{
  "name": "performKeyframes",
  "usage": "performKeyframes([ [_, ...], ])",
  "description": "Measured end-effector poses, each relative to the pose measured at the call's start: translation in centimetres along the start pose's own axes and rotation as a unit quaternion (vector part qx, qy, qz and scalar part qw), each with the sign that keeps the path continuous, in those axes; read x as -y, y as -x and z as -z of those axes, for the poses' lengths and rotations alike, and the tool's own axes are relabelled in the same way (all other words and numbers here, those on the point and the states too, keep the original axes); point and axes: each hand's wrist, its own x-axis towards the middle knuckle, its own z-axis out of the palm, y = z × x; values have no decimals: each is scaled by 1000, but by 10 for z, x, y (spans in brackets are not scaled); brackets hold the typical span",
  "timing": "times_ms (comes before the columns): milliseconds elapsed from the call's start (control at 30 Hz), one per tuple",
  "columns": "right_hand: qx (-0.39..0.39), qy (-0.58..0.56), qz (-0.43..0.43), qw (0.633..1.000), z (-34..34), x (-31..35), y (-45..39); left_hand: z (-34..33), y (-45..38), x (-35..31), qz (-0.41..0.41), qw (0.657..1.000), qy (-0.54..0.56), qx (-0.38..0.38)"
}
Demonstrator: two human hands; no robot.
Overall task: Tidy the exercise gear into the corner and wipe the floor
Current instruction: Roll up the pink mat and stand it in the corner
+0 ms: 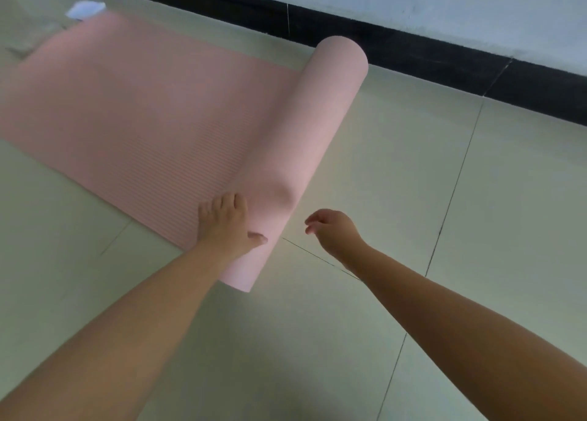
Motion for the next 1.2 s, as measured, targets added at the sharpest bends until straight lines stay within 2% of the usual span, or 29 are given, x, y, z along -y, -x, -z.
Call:
performKeyframes([
  [133,59,172,30,983,22,-12,15,12,7,-1,73,996,-32,28],
  [200,91,216,50,971,36,-12,27,23,23,-8,75,995,-51,39],
  [300,123,247,69,959,58,-9,48,41,44,-23,27,991,-107,70],
  [467,115,270,51,955,79,-9,60,58,49,-52,24,986,-111,120],
  [533,115,290,25,950,77,-13,52,51,37,-59,2,988,-98,121],
  [733,84,316,-79,942,54,-10,12,32,-15,-47,-134,981,-112,84],
  [867,20,246,-123,961,11,15,-20,42,-54,-12,-177,976,-63,114],
  [1000,-104,49,-142,983,-36,46,-45,36,-72,26,-285,958,-5,2],
  [1033,-142,-20,-155,977,-46,54,-50,33,-80,39,-308,951,27,-3],
  [1100,-204,-133,-169,955,-63,69,-52,25,-100,65,-303,947,104,33],
  [1200,-240,-170,-179,939,-86,98,-56,16,-131,108,-291,937,177,81],
])
